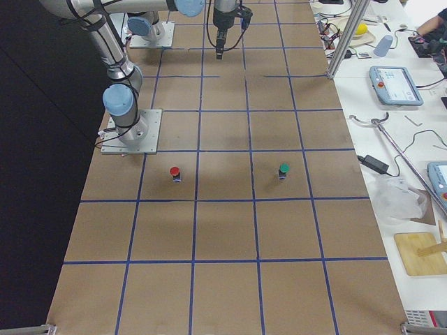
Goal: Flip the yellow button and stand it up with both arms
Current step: 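Move the left gripper down toward the yellow button lying on its side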
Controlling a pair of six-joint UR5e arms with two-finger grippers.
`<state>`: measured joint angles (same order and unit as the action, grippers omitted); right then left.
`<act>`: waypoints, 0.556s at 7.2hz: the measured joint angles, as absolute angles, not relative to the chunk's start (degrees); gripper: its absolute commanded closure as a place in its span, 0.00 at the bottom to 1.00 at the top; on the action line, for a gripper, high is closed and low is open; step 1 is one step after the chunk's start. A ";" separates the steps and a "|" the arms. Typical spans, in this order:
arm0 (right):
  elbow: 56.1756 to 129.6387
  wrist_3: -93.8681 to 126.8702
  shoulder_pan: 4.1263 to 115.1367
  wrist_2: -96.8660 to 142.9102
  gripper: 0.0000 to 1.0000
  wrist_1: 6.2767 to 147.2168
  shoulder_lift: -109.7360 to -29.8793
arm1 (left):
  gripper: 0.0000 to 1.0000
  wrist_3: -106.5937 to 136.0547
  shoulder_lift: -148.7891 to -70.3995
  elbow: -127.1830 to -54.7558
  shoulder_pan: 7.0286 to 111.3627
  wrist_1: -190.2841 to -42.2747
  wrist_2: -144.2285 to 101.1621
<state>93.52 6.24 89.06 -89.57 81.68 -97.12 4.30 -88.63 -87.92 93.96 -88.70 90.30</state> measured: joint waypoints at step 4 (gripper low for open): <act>93.60 6.67 89.11 -89.56 0.00 81.66 -97.20 | 0.00 3.08 -88.18 -88.64 88.81 -89.80 90.50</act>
<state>93.60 6.67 89.11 -89.56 81.66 -97.20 3.08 -88.18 -88.64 88.81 -89.80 90.50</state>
